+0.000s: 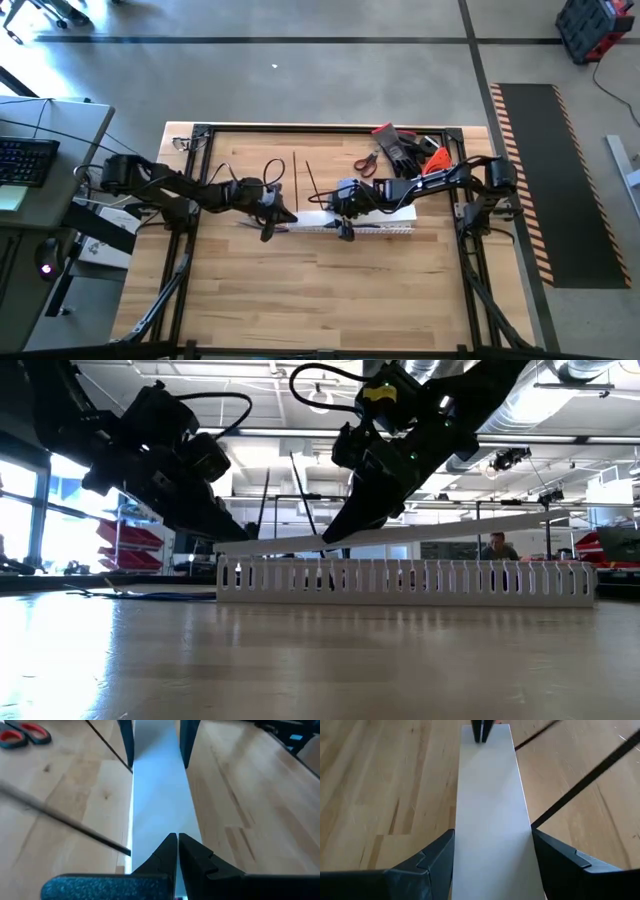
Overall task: Ziptie cables
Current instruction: Close the white cable duct
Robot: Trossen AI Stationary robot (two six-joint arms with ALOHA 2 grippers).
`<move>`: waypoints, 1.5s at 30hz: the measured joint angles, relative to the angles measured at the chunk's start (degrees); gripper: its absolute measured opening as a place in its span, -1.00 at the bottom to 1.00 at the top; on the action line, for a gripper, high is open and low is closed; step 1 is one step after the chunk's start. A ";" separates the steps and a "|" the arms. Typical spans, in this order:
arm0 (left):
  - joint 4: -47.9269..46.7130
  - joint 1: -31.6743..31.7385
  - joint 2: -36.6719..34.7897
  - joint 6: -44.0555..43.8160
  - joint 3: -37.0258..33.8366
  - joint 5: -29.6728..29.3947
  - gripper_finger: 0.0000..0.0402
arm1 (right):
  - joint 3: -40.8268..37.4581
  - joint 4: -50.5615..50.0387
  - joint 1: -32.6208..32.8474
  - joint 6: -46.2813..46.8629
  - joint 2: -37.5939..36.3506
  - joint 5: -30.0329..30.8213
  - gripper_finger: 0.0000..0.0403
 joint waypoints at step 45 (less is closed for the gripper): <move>2.02 1.80 0.80 2.28 0.07 -0.23 -1.00 | -0.02 -1.44 -0.73 -0.42 -0.20 1.13 0.05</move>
